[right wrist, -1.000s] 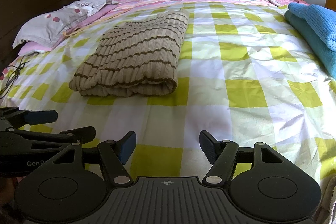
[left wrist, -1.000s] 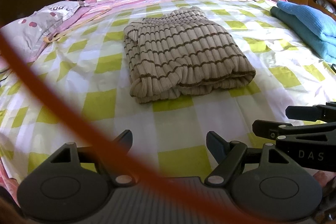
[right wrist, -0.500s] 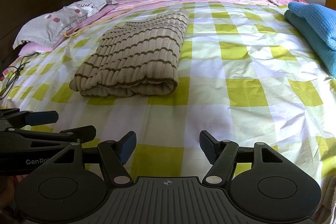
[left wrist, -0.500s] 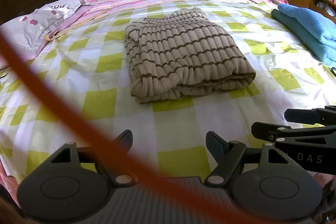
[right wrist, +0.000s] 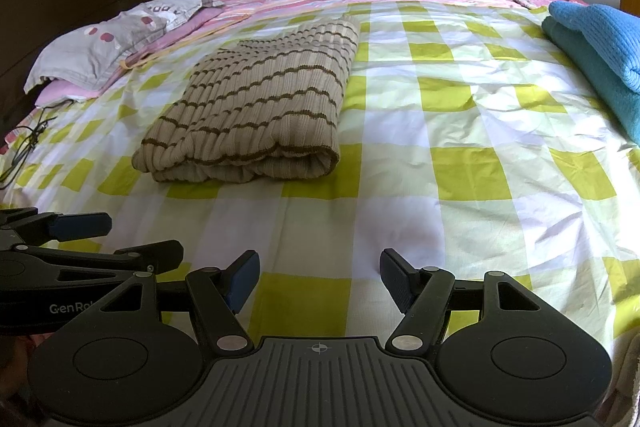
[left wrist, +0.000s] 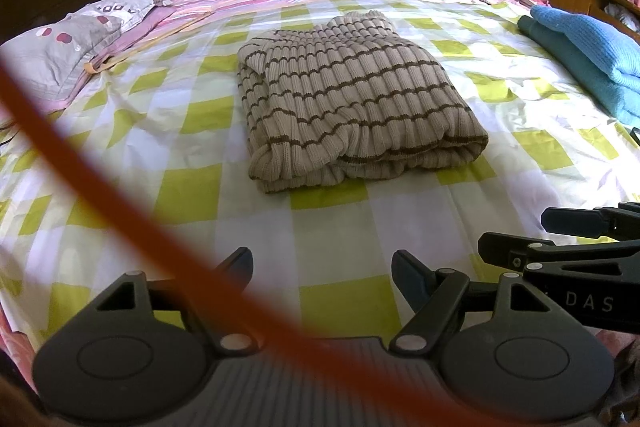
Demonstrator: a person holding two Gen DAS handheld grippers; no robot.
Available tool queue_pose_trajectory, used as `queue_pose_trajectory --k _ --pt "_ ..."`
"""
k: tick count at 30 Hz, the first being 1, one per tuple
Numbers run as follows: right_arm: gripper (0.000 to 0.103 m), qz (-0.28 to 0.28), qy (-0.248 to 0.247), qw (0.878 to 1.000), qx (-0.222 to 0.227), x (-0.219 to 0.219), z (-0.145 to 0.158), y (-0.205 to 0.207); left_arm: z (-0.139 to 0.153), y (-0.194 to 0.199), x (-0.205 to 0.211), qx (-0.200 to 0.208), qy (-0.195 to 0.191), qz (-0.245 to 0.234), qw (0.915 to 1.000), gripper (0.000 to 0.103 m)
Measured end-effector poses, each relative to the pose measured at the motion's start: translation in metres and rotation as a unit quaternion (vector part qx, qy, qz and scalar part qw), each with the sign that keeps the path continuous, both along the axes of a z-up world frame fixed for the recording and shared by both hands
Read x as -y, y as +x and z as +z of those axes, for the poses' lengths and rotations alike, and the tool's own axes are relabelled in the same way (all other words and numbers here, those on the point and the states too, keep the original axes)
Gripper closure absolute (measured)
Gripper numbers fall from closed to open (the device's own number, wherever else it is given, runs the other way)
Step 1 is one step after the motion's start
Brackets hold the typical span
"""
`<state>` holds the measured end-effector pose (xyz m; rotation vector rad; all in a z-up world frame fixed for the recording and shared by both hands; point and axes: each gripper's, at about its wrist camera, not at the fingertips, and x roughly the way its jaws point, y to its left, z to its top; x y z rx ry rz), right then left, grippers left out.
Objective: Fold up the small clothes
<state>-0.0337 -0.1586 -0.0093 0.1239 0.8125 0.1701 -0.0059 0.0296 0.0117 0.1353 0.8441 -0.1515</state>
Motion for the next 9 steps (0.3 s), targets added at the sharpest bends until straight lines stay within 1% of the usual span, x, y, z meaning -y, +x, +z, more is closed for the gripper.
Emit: queue_pose_trajectory --k 9 --pt "0.035 0.0 0.0 1.0 0.0 -0.0003 -0.0004 0.0001 -0.0007 -0.0004 -0.0003 -0.002 0.0 0.001 1.0 0.023"
